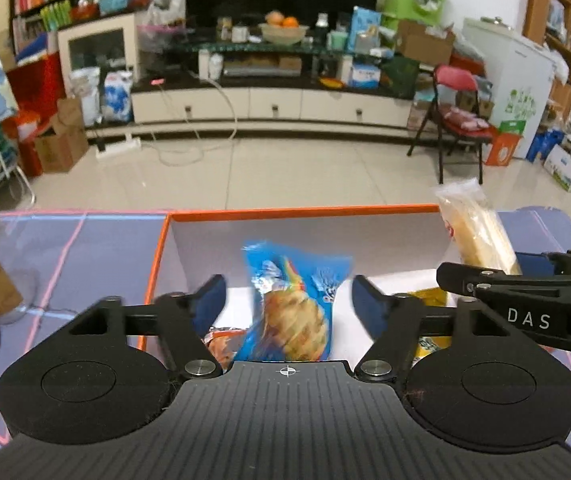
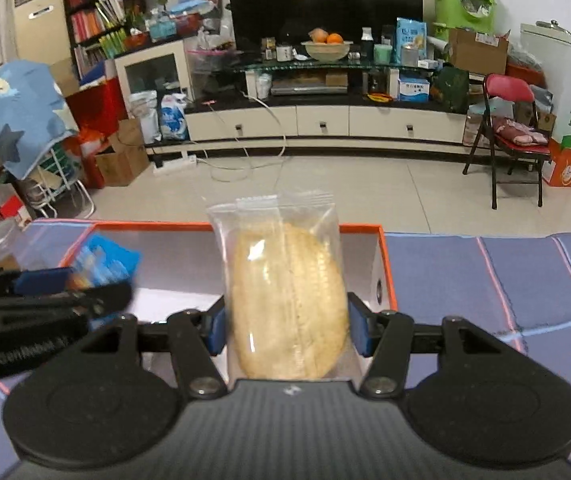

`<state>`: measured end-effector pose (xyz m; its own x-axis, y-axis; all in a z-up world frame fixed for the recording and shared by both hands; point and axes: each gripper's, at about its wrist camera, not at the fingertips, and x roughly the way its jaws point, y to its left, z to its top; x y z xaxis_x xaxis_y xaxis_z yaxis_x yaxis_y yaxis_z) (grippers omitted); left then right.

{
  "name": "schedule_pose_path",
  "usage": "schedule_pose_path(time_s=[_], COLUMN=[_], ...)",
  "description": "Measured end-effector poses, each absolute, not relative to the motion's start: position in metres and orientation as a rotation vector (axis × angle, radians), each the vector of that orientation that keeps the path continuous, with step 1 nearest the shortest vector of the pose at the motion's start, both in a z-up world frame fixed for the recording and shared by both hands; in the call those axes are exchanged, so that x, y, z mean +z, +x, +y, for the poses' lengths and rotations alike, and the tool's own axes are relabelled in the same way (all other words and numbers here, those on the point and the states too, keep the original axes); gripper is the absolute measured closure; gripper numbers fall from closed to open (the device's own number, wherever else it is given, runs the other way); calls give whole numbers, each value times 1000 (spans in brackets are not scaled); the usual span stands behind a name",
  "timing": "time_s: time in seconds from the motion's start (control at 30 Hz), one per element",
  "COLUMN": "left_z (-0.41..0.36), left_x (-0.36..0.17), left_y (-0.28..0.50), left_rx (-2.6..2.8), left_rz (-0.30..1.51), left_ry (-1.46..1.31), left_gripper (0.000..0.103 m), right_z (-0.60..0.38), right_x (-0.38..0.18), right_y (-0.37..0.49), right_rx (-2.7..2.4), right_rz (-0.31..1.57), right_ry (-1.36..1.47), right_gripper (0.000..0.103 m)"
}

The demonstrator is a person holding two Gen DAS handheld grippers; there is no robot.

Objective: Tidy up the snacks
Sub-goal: 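Carry both bags over the orange box and open both tools to drop them, then grasp the red-labelled bread bar with the right tool while the left tool grasps the blue bar pack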

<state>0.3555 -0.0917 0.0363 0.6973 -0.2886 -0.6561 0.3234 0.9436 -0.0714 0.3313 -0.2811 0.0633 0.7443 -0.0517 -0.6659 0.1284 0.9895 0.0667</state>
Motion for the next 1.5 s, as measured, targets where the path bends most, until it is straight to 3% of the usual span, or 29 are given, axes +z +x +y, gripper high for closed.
schedule_pose_path(time_s=[0.07,0.13,0.27,0.4,0.53,0.67,0.73,0.83,1.07,1.23,1.3,1.33,1.37,1.5], left_z=[-81,-64,-22,10,21,21,22,27,28,2,-9,-13,-17,-28], left_x=[40,47,55,46,30,13,4,0,-13,-24,-31,-35,-38,-46], left_y=[350,335,280,214,159,124,126,133,152,164,172,175,177,180], left_rx=[-352,-371,-389,-370,-342,-349,-362,-377,-461,-527,-581,-613,-630,-612], left_rz=[709,691,644,650,683,679,702,704,768,756,781,808,827,827], left_ry=[30,3,-18,-44,-85,-51,-28,-5,37,151,163,158,161,204], left_gripper=[40,32,25,24,23,23,27,28,28,29,42,54,58,53], right_z=[-283,-289,-295,-303,-316,-309,-306,-306,-298,-297,-295,-294,-295,-296], right_x=[67,80,106,98,65,40,31,14,1,-3,-6,-7,-8,-11], right_y=[328,306,213,97,21,1,10,22,26,32,34,35,35,36], right_rx=[-101,-88,-67,-162,-254,-268,-240,-205,-190,-184,-179,-176,-175,-177], right_rz=[710,666,537,477,570,657,700,786,823,848,865,873,879,893], right_ry=[111,125,99,6,77,61,49,114,53,40,39,37,33,40], right_gripper=[37,37,27,3,4,6,25,35,33,26,26,26,26,26])
